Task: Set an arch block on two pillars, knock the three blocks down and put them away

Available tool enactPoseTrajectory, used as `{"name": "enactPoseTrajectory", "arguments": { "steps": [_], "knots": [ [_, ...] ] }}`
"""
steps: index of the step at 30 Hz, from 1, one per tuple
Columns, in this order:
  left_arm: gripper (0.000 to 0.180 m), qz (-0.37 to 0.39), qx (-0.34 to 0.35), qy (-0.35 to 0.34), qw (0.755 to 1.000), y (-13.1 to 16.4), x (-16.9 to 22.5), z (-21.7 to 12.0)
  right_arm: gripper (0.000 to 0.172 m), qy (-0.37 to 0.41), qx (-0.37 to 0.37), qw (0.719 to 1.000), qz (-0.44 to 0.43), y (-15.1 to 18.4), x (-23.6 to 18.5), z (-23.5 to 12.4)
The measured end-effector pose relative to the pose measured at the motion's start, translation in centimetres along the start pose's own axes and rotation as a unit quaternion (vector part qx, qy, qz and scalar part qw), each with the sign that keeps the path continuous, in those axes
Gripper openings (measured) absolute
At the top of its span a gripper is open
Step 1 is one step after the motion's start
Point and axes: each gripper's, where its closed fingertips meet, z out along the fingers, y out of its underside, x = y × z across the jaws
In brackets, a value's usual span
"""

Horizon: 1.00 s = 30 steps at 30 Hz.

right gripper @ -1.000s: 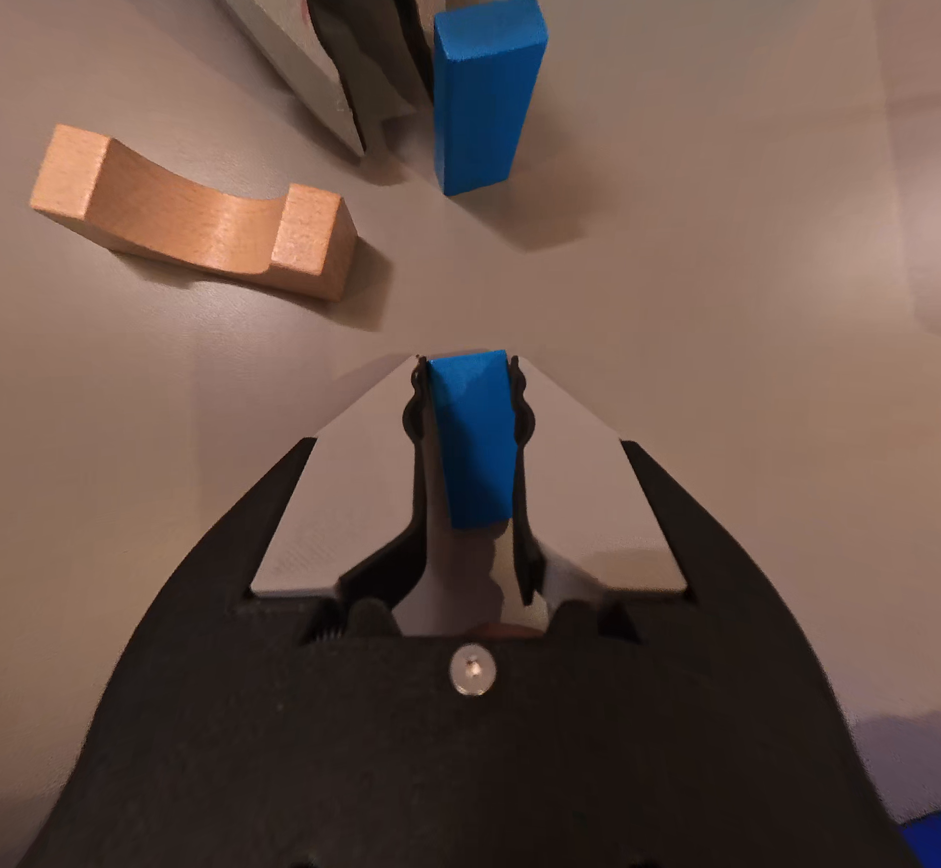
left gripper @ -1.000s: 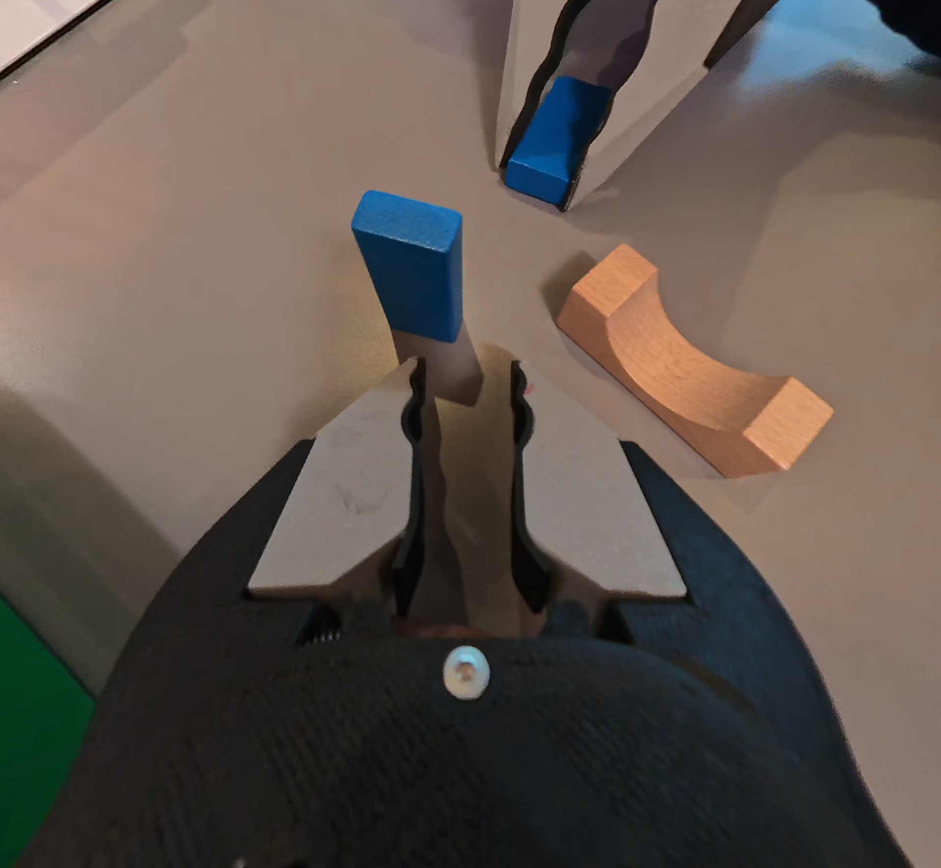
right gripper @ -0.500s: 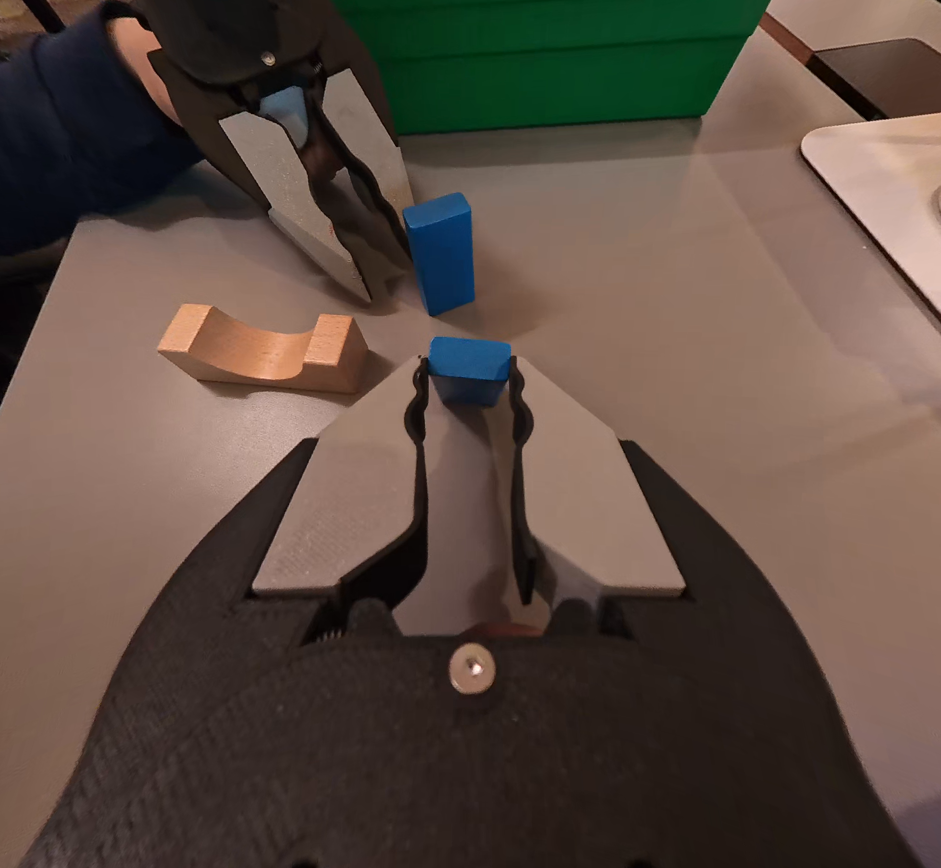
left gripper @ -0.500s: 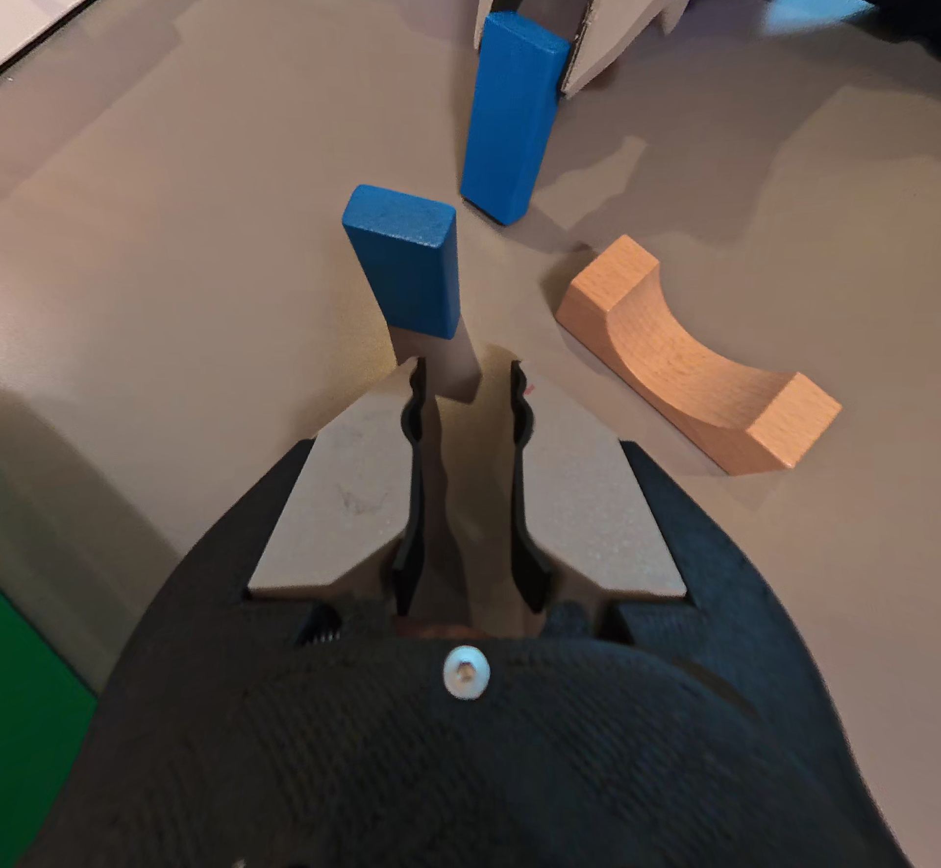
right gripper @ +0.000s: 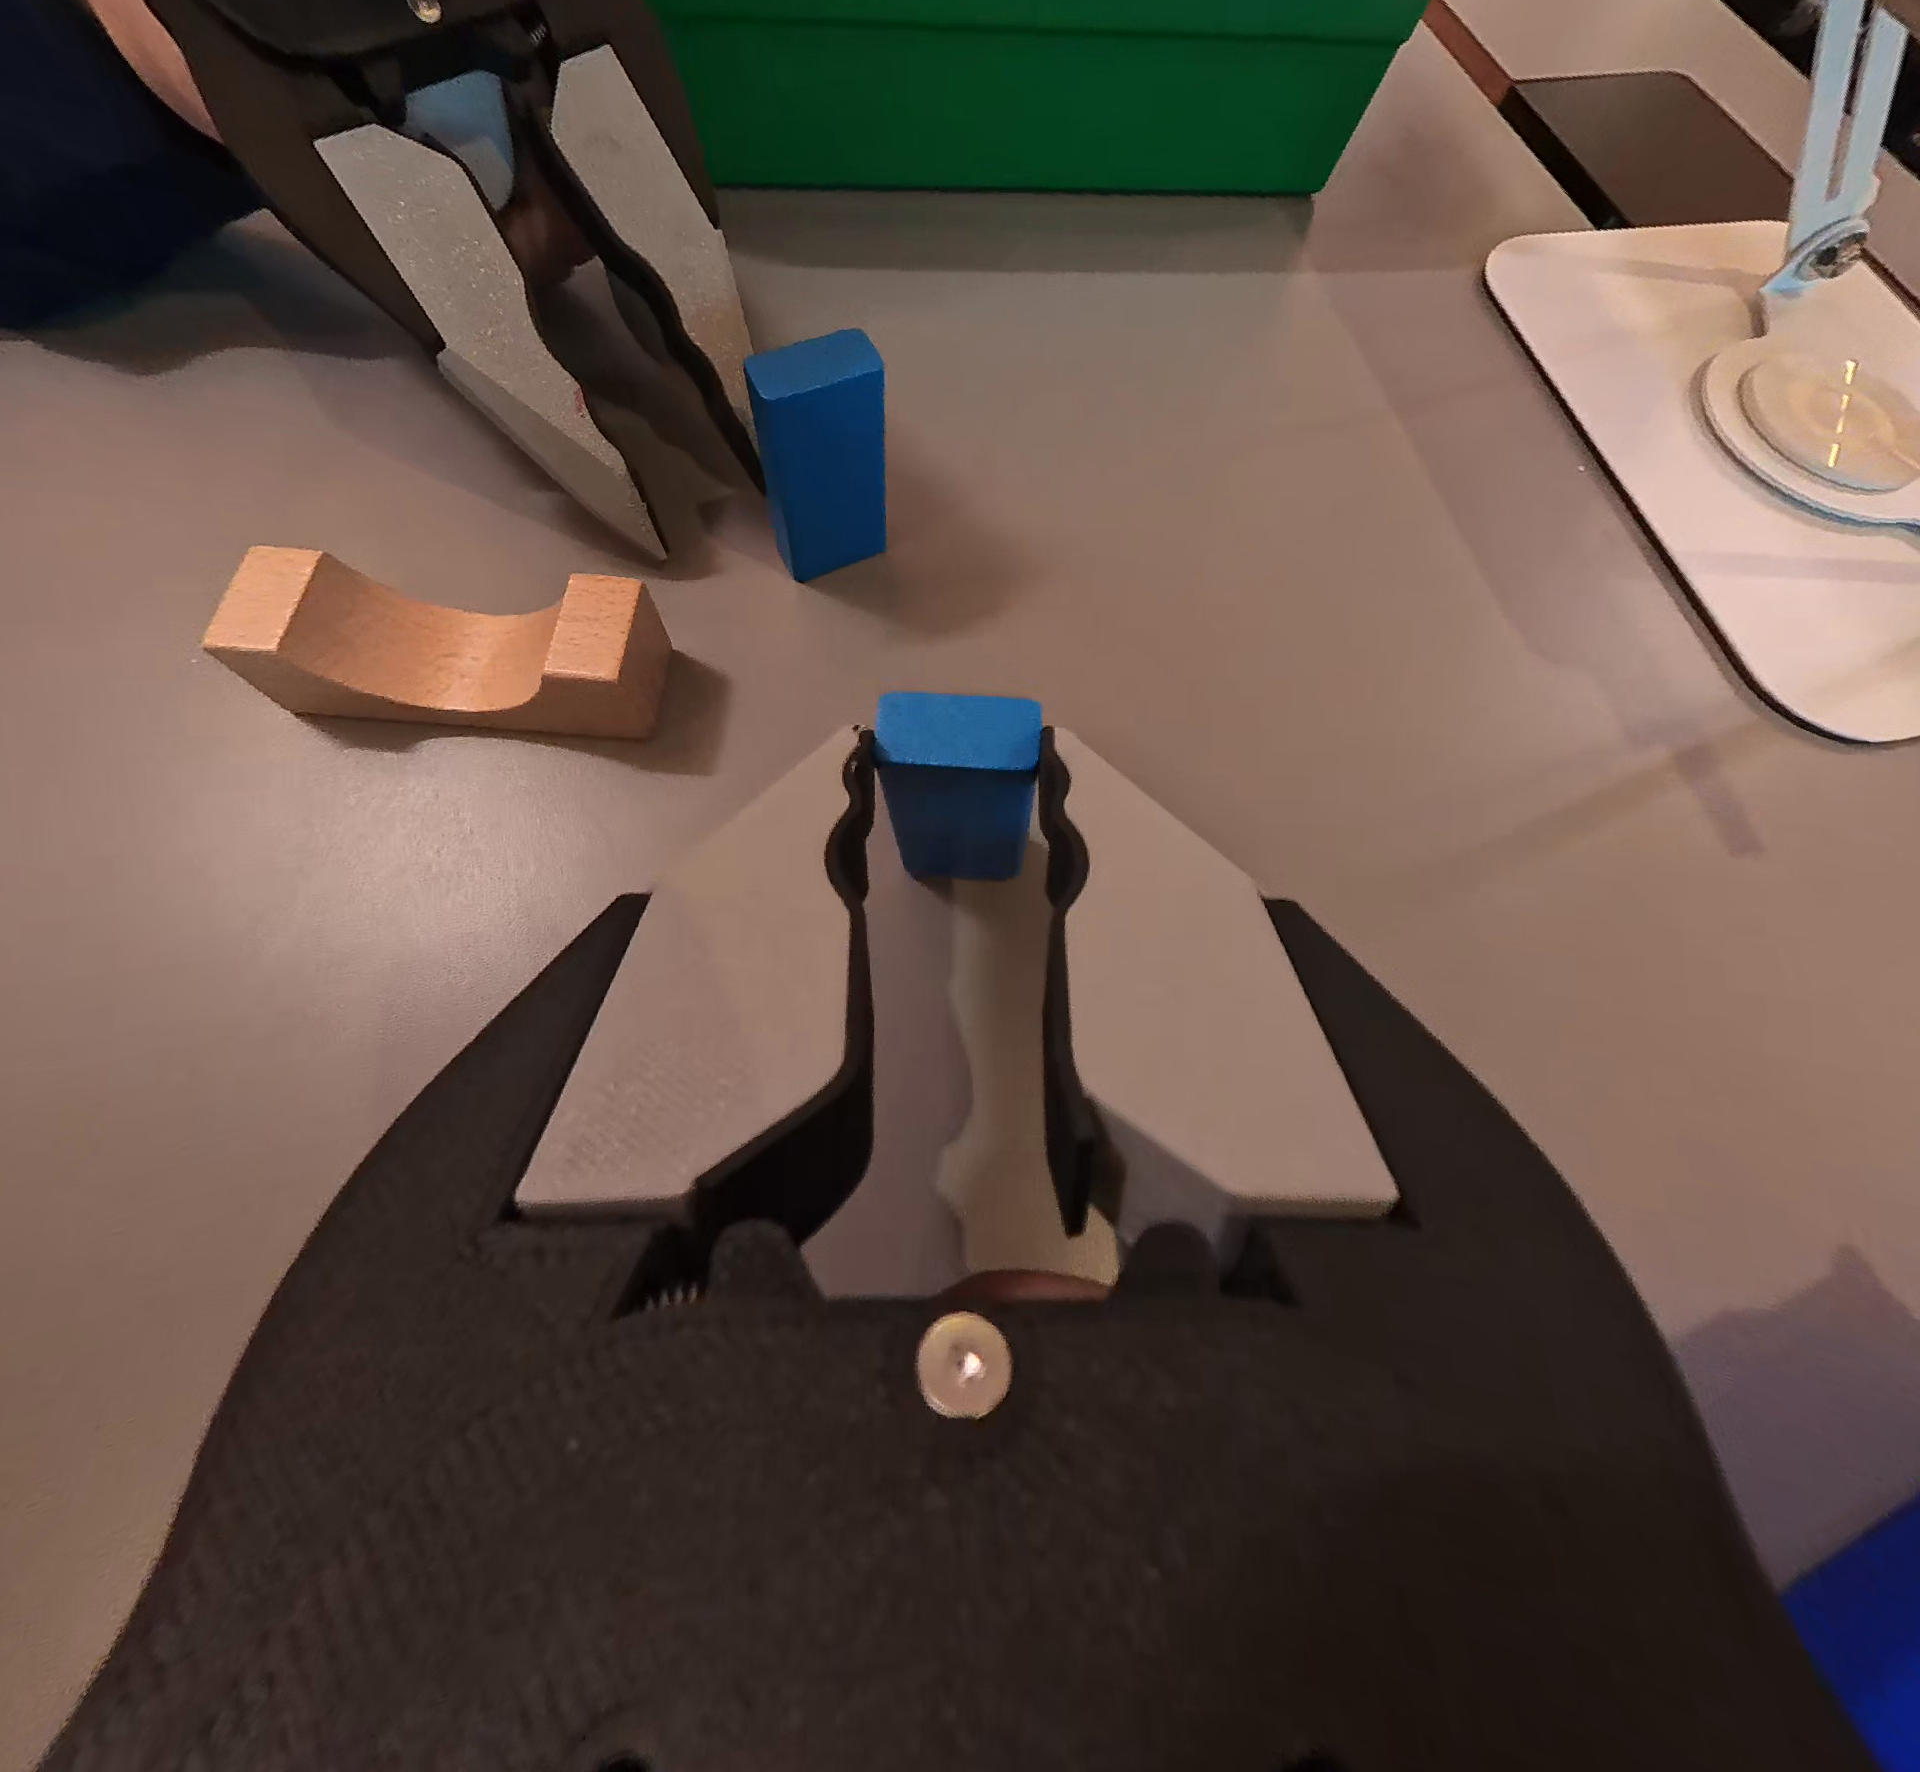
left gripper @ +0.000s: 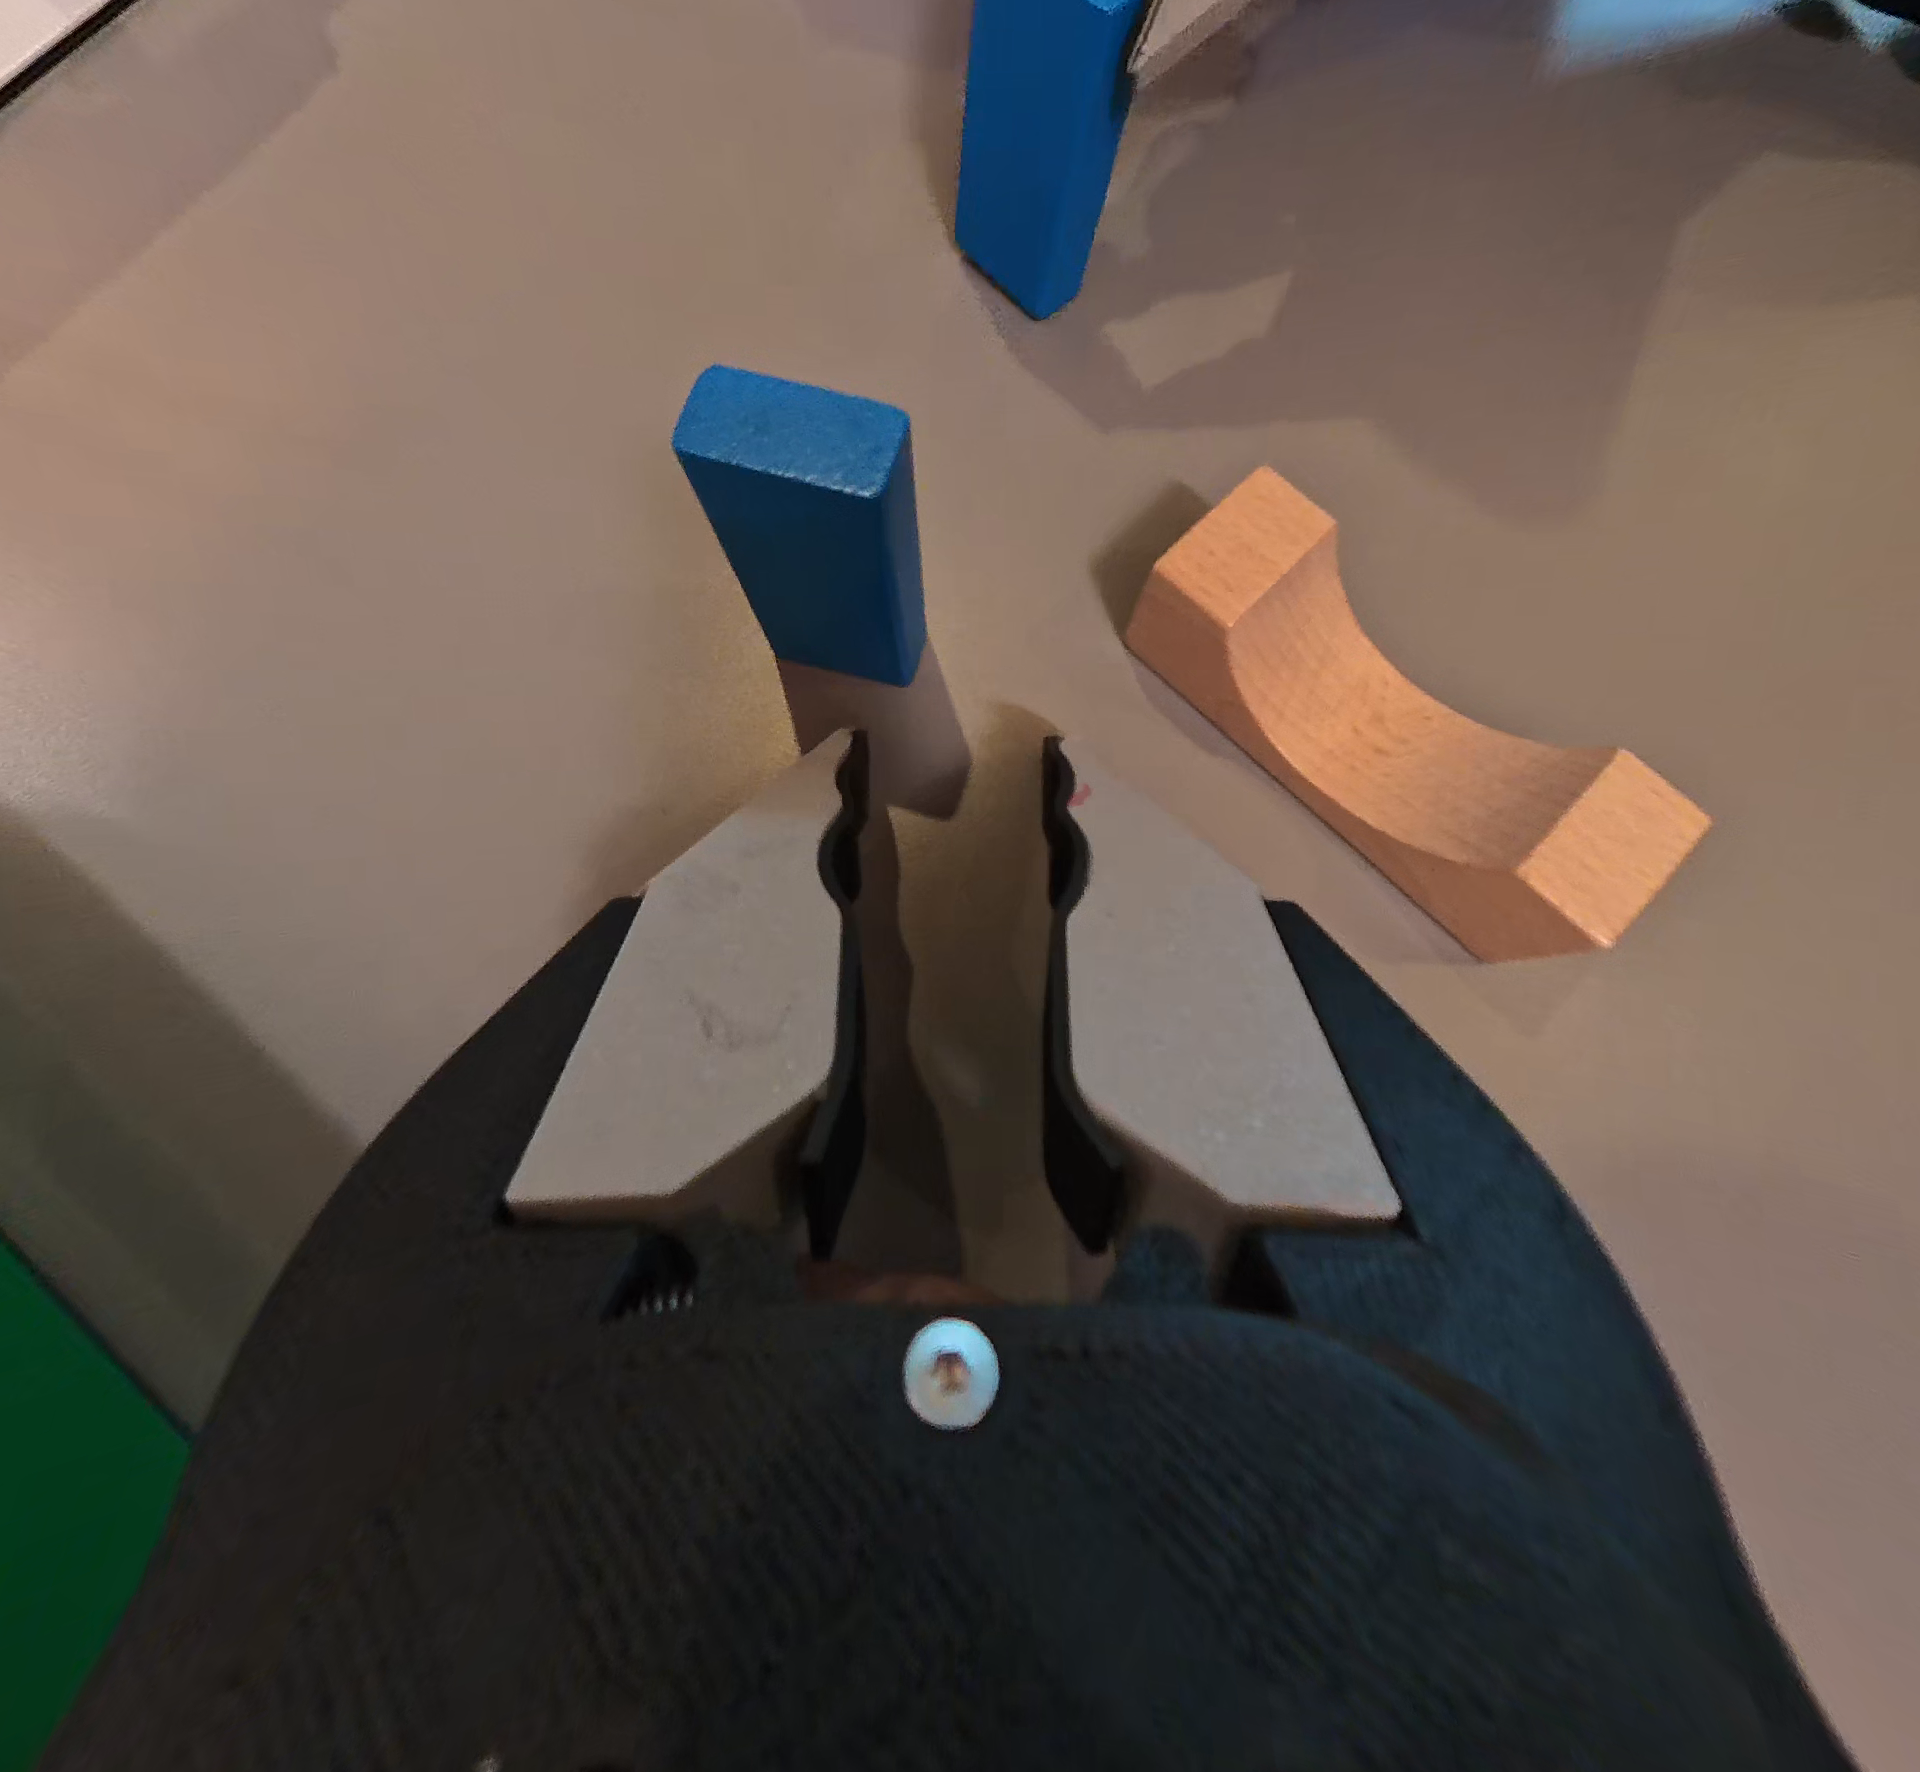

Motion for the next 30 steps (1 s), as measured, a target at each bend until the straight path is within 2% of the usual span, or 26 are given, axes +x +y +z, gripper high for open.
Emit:
{"name": "enactPoseTrajectory", "arguments": {
  "steps": [13, 20, 24, 27, 30],
  "knots": [
    [0.032, -0.001, -0.004, 0.003, 1.000, 0.1, 0.1, 0.1, 0.029, -0.006, -0.002, 1.000, 0.024, 0.7, 0.2, -0.2],
    [0.032, -0.002, -0.005, 0.005, 1.000, 0.2, 0.2, 0.0, 0.044, 0.008, 0.029, 0.999, 0.032, -0.7, 0.5, -1.1],
    [0.032, -0.004, -0.005, 0.006, 1.000, 0.2, 0.2, 0.0, 0.035, 0.023, 0.030, 0.999, 0.011, -1.1, 0.0, -1.8],
    [0.032, -0.005, -0.005, 0.004, 1.000, 0.2, 0.2, 0.0, 0.033, 0.044, -0.002, 0.999, -0.002, -0.1, 0.0, -2.0],
    [0.032, -0.006, -0.006, 0.003, 1.000, 0.2, 0.1, 0.0, 0.023, 0.023, -0.033, 0.999, -0.003, 1.3, -1.1, -1.8]
  ]
}}
